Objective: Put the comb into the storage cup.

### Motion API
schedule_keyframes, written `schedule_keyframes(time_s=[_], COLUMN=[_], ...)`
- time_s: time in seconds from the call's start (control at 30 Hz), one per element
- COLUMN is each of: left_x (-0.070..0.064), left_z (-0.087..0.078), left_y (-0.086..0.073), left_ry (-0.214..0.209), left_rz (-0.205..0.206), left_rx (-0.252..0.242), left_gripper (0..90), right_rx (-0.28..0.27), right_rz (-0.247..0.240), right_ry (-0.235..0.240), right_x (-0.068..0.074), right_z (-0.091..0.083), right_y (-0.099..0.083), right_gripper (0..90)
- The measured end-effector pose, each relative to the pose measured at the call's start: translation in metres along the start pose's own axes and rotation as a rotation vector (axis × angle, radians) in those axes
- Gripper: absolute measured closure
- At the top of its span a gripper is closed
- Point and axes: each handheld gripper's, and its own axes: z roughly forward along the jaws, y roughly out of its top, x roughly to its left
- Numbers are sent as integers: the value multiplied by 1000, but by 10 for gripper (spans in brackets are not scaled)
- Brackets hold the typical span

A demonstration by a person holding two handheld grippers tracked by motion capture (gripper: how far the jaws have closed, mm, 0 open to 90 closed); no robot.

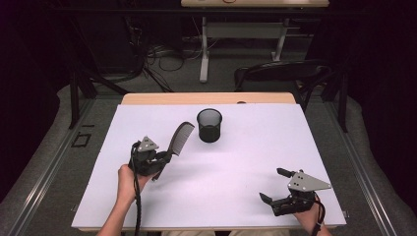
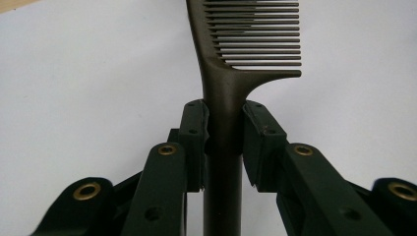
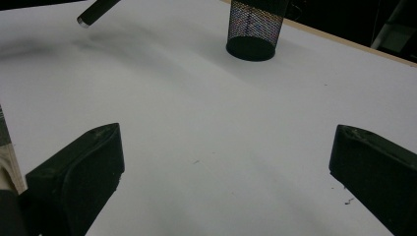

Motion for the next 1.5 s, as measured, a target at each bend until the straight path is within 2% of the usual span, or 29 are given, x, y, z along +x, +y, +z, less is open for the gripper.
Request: schedule_keyframes(time_s=[0.47,0.7,1.0,1.23,1.5], left_x=[-3,-4,-7,-9,-10], left_z=[1,1,3,3,6], left_y=[1,1,2,6,9], left_ry=[5,24,42,47,56], left_rz=[1,-6,-4,-8,-9], left_rx=[-76,-117,-139,-178,-191], left_gripper=[723,723,723,723,723], right_rx=[5,3,4,-8,-8], right_rz=[14,10,12,11,20], right_ry=[9,9,7,3,4], right_x=[-1,-1,0,-1,-1], right_z=[2,2,2,1,1], right_y=[-1,-1,-1,-1,-1], right_gripper=[0,0,0,0,0])
